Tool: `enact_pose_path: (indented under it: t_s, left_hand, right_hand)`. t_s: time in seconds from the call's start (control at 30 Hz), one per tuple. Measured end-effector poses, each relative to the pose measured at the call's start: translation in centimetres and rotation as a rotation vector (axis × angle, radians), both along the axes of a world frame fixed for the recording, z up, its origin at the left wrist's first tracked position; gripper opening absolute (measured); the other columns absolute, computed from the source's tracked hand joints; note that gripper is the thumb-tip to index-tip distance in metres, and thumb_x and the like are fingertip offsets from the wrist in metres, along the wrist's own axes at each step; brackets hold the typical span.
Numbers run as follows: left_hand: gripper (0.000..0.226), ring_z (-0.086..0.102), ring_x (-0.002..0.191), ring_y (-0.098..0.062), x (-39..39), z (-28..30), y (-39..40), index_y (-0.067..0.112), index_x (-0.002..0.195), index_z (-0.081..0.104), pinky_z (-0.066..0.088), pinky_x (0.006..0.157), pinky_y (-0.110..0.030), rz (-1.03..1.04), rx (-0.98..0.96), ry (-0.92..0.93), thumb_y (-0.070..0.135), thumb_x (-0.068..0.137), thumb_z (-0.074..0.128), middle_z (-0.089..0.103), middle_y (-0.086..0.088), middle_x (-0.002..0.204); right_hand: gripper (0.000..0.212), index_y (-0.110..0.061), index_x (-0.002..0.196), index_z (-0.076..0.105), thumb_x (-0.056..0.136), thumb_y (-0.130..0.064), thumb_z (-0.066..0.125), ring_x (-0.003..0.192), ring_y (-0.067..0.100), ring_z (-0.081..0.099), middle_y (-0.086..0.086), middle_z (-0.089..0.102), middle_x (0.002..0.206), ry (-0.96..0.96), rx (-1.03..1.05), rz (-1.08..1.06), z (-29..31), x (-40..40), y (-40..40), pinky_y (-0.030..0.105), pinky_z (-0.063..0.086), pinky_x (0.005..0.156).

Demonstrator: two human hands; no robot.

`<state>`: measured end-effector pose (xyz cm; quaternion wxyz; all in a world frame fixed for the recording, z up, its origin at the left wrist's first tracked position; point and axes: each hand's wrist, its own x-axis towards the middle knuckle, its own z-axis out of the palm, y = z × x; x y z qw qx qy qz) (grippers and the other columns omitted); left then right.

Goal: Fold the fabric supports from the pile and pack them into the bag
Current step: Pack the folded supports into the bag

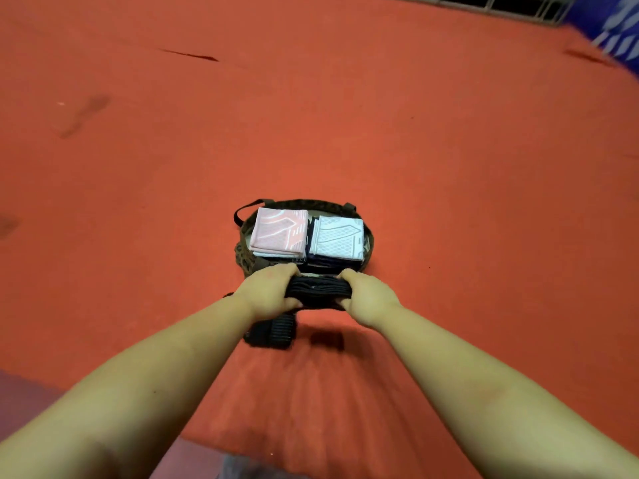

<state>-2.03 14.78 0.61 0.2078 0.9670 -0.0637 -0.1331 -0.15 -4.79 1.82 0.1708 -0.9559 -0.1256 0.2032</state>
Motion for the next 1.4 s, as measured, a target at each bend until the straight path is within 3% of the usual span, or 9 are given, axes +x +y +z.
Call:
enact_pose_path:
  t_s: [0.17, 0.27, 0.37, 0.47, 0.67, 0.8, 1.2, 1.33, 1.4]
  left_hand:
    - [0.045, 0.059, 0.086, -0.018, 3.1, 1.3, 1.4, 0.017, 0.096, 0.054, 0.042, 0.072, -0.027, 0.272, -0.304, 0.032, 0.032, 0.066, 0.084, 0.065, 0.0, 0.093]
    - [0.047, 0.064, 0.084, -0.013, 4.9, 1.1, 1.9, 0.016, 0.099, 0.059, 0.049, 0.075, -0.026, 0.399, -0.524, 0.111, 0.031, 0.064, 0.086, 0.068, 0.004, 0.09]
    - [0.032, 0.063, 0.067, -0.001, 6.7, 1.4, 1.4, 0.016, 0.097, 0.064, 0.047, 0.057, -0.013, 0.465, -0.722, 0.149, 0.024, 0.072, 0.082, 0.068, 0.007, 0.081]
    - [0.029, 0.064, 0.069, -0.007, 9.0, 1.3, 0.6, 0.016, 0.099, 0.065, 0.048, 0.058, -0.016, 0.478, -0.764, 0.193, 0.025, 0.075, 0.079, 0.068, 0.004, 0.079]
    - [0.045, 0.062, 0.102, -0.024, 13.9, -0.7, -0.8, 0.008, 0.11, 0.064, 0.046, 0.09, -0.03, 0.496, -0.531, 0.219, 0.037, 0.078, 0.075, 0.068, -0.008, 0.108]
    - [0.048, 0.059, 0.107, -0.03, 15.9, -1.7, -1.8, 0.004, 0.111, 0.059, 0.044, 0.088, -0.032, 0.501, -0.387, 0.213, 0.04, 0.082, 0.07, 0.066, -0.014, 0.112]
    - [0.053, 0.052, 0.111, -0.032, 16.2, -2.9, -3.6, 0.011, 0.119, 0.051, 0.04, 0.086, -0.037, 0.455, -0.038, 0.049, 0.053, 0.087, 0.056, 0.061, -0.012, 0.115]
    - [0.062, 0.043, 0.119, -0.029, 15.3, -3.1, -3.8, 0.011, 0.137, 0.038, 0.034, 0.096, -0.037, 0.382, 0.095, -0.142, 0.041, 0.087, 0.062, 0.044, -0.012, 0.134]
    - [0.056, 0.049, 0.115, -0.033, 15.2, -3.2, -3.3, 0.009, 0.134, 0.045, 0.035, 0.093, -0.039, 0.188, 0.095, -0.363, 0.022, 0.084, 0.065, 0.047, -0.014, 0.134]
  right_hand:
    - [0.039, -0.012, 0.119, 0.052, 0.084, -0.025, 0.066, 0.108, 0.028, 0.057, 0.01, 0.063, 0.117, -0.04, 0.14, -0.111, 2.1, 3.6, 0.3, 0.026, 0.038, 0.077]
    - [0.039, -0.01, 0.116, 0.054, 0.082, -0.024, 0.069, 0.106, 0.027, 0.059, 0.01, 0.065, 0.115, -0.007, 0.25, -0.214, 2.3, 5.4, 0.5, 0.03, 0.045, 0.086]
    - [0.034, -0.008, 0.112, 0.055, 0.083, -0.02, 0.069, 0.106, 0.027, 0.061, 0.011, 0.066, 0.113, 0.03, 0.367, -0.346, 2.4, 7.2, 0.6, 0.038, 0.046, 0.094]
    - [0.024, -0.012, 0.104, 0.055, 0.084, -0.017, 0.067, 0.104, 0.026, 0.062, 0.011, 0.066, 0.111, 0.057, 0.402, -0.457, 1.7, 9.0, 0.5, 0.037, 0.047, 0.093]
    - [0.03, -0.008, 0.11, 0.058, 0.085, -0.02, 0.066, 0.104, 0.025, 0.062, 0.008, 0.067, 0.109, 0.069, 0.373, -0.603, -0.1, 12.6, 0.6, 0.032, 0.047, 0.09]
    - [0.031, -0.005, 0.113, 0.058, 0.087, -0.021, 0.063, 0.105, 0.026, 0.06, 0.009, 0.066, 0.112, 0.067, 0.332, -0.643, -1.4, 14.1, 0.7, 0.023, 0.04, 0.078]
    - [0.039, -0.01, 0.126, 0.049, 0.091, -0.025, 0.058, 0.111, 0.027, 0.058, 0.009, 0.064, 0.119, -0.014, 0.308, -0.691, -4.3, 14.9, 0.3, 0.026, 0.041, 0.085]
    - [0.054, -0.015, 0.138, 0.039, 0.089, -0.023, 0.059, 0.124, 0.028, 0.045, 0.007, 0.049, 0.134, -0.229, 0.102, -0.413, -3.9, 13.6, 0.4, 0.036, 0.035, 0.101]
    - [0.052, -0.012, 0.129, 0.052, 0.08, -0.018, 0.069, 0.113, 0.032, 0.052, 0.01, 0.055, 0.126, -0.479, -0.055, -0.118, -3.7, 13.0, 0.1, 0.04, 0.041, 0.095]
